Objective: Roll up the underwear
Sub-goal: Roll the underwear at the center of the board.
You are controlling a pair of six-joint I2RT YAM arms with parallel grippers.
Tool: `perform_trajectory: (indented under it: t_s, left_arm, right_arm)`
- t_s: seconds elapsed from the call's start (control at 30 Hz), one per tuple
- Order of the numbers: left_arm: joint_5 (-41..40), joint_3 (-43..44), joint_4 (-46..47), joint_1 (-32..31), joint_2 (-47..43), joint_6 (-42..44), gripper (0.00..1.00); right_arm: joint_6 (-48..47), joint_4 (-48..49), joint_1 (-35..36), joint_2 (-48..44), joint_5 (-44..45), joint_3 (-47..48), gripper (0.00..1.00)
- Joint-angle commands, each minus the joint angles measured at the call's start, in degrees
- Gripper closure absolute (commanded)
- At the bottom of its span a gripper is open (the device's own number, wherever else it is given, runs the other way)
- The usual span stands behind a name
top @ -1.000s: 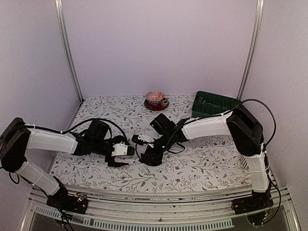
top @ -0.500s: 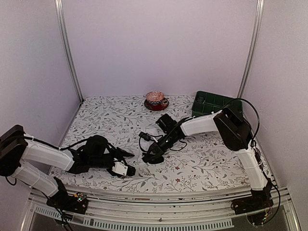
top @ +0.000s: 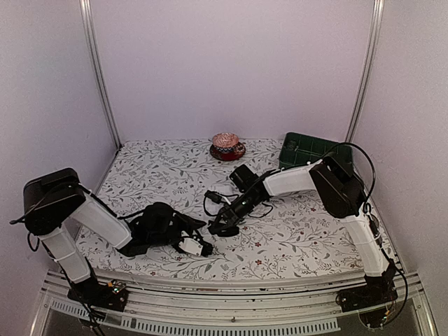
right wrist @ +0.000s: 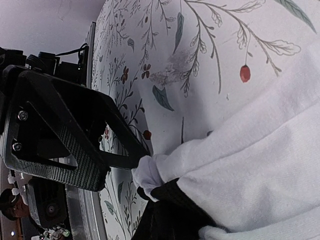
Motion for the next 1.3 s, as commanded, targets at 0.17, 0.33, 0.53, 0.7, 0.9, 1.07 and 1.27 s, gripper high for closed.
perform_trajectory:
  t_s: [0.17, 0.33, 0.53, 0.7, 0.9, 1.07, 1.27]
  left_arm:
    - [-2.82, 2.19, -3.15, -1.03, 3.36, 2.37, 0.48]
    - [-3.79, 3.25, -3.37, -1.94, 5.75, 3.0, 0.56]
    - [-4.25, 3.34, -2.98, -2.58, 7.6, 3.24, 0.7]
    - [-4.46, 3.39, -2.84, -2.78, 8.56, 2.7, 1.0]
    - [-3.64, 4.7, -8.57, -2.88, 6.69, -0.47, 1.0]
    - [-0.65, 7.33, -18.65, -2.29, 2.34, -4.59, 1.0]
    - [4.64, 12.43, -32.52, -0.75, -0.06, -10.01, 1.0]
  right_arm:
    - [-0.53, -2.43, -0.72, 2.37, 2.33, 0.19, 0.96]
    - [-0.84, -2.56, -0.69, 2.31, 2.54, 0.09, 0.96]
    - [-1.06, -2.56, -0.67, 2.52, 2.62, 0.33, 0.96]
    - [-0.98, -2.82, -0.76, 2.2, 2.85, 0.53, 0.96]
    - [-2.64, -3.75, -0.71, -2.52, 4.78, -0.74, 0.8]
    - [-5.34, -1.3, -0.63, -14.79, 10.16, -7.14, 0.46]
    - [-8.07, 0.65, 0.67, -30.1, 18.32, -17.55, 0.31]
